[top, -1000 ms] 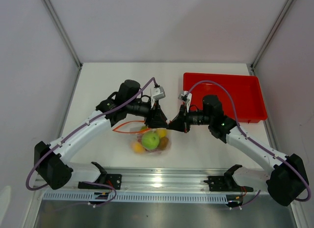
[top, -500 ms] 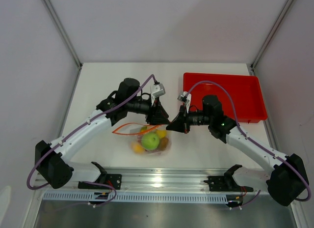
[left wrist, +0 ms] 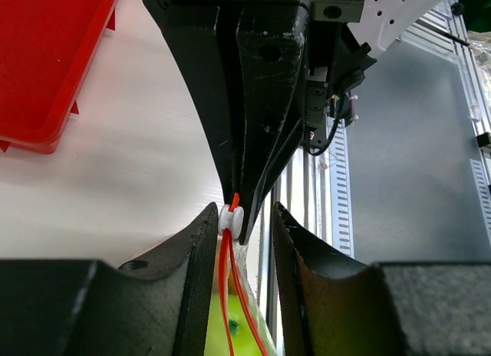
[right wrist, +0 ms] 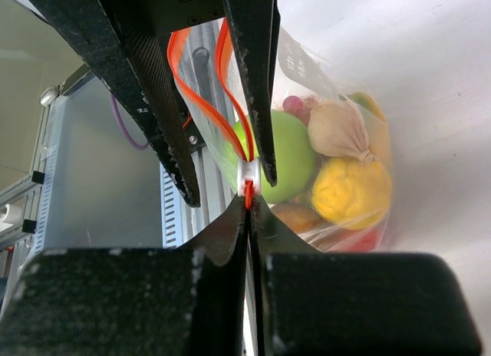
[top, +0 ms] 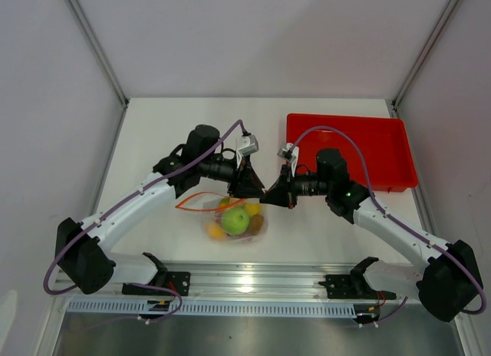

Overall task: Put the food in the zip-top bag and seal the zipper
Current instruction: Zip the zipper food storage bag at the center of the board.

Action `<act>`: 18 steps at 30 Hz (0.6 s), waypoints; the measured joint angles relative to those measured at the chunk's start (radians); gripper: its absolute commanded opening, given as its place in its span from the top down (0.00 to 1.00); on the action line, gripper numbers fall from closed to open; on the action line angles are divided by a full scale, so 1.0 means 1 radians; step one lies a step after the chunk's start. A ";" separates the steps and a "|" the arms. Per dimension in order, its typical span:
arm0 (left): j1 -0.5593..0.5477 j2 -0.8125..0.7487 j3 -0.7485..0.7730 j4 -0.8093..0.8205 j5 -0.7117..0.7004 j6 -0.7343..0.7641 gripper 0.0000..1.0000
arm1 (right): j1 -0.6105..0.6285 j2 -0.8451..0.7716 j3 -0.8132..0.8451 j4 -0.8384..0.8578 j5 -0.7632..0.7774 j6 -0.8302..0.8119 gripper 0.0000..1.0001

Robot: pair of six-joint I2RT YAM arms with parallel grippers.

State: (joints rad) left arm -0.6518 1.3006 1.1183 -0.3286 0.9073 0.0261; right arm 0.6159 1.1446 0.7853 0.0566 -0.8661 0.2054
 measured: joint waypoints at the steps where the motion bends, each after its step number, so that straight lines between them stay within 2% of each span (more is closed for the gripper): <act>1: 0.000 0.000 -0.002 0.001 0.003 0.000 0.64 | 0.000 0.000 0.000 0.000 0.000 0.000 1.00; 5: 0.000 0.000 -0.013 0.003 0.006 0.000 0.75 | 0.000 0.000 0.000 0.000 0.000 0.000 1.00; 6: 0.000 0.000 -0.013 0.002 0.005 0.000 0.84 | 0.000 0.000 0.000 0.001 0.000 0.000 1.00; 8: 0.000 0.001 -0.013 0.000 0.004 -0.001 0.93 | 0.000 0.000 0.000 0.000 -0.003 0.000 1.00; 10: 0.001 0.005 -0.013 -0.004 0.006 -0.001 0.98 | 0.000 0.000 0.000 0.000 -0.003 0.001 1.00; 18: 0.003 0.010 -0.013 -0.021 -0.014 -0.001 0.99 | 0.002 0.000 -0.017 0.013 0.026 0.027 1.00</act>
State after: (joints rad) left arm -0.6491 1.3109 1.1053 -0.3496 0.8932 0.0250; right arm 0.6182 1.1442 0.7685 0.0692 -0.8402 0.2321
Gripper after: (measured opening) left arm 0.036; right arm 0.002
